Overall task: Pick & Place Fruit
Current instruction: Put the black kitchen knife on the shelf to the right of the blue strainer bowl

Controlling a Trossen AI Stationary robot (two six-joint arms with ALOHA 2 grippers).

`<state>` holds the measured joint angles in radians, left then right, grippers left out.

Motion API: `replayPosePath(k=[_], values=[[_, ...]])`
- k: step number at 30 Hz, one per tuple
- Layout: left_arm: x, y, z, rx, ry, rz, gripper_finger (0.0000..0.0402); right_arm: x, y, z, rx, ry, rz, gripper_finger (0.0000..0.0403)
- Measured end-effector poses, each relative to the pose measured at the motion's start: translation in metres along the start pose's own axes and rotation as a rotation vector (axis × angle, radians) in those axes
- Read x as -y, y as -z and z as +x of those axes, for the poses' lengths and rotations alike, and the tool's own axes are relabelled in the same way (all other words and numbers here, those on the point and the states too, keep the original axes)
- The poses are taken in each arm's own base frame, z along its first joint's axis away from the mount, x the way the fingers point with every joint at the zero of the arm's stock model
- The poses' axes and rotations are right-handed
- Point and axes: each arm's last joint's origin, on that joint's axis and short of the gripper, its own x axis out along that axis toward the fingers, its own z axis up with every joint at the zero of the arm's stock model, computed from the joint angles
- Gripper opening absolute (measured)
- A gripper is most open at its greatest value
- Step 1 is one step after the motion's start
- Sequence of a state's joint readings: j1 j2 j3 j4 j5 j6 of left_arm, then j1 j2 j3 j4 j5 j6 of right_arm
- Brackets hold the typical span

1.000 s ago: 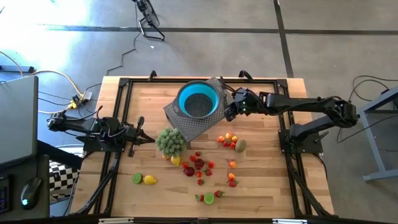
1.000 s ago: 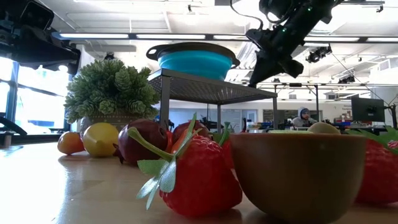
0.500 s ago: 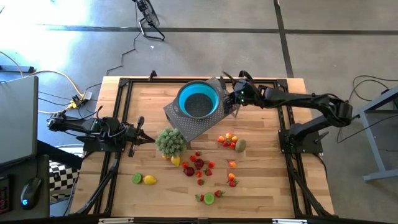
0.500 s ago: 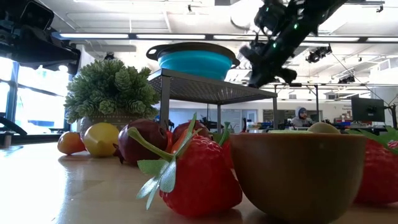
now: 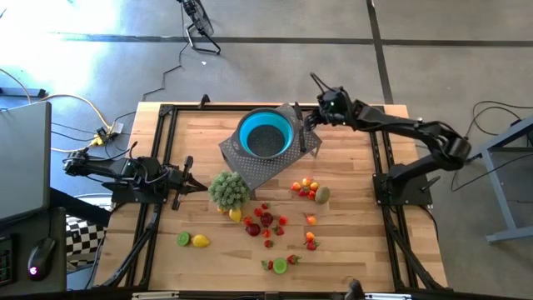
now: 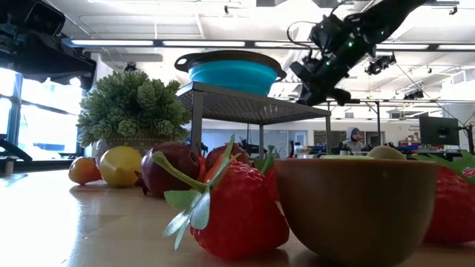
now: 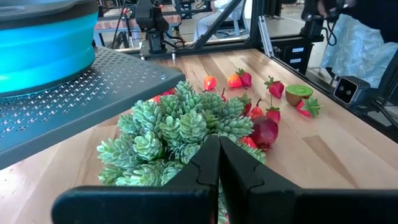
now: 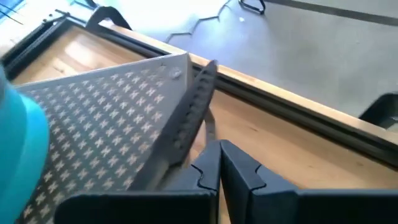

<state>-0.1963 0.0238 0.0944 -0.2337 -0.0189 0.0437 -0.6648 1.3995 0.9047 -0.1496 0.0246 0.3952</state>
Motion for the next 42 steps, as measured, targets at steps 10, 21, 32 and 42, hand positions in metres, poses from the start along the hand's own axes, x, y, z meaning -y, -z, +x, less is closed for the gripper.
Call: replayPosePath(k=[10, 21, 32, 42], values=[[0.0, 0.0, 0.0, 0.005, -0.001, 0.0, 0.0001, 0.023, -0.005, 0.022, -0.001, -0.023, -0.001, 0.0002], [0.0, -0.001, 0.0, 0.006, -0.001, -0.003, 0.0001, 0.019, -0.008, 0.037, 0.039, -0.166, -0.021, 0.0002], [0.0, -0.001, 0.0, 0.006, -0.001, -0.002, 0.0001, 0.016, -0.008, 0.032, 0.011, -0.238, -0.003, 0.0002], [0.0, -0.001, 0.0, 0.006, -0.001, 0.0, 0.0001, -0.001, -0.001, -0.013, -0.061, -0.146, -0.049, 0.0002]])
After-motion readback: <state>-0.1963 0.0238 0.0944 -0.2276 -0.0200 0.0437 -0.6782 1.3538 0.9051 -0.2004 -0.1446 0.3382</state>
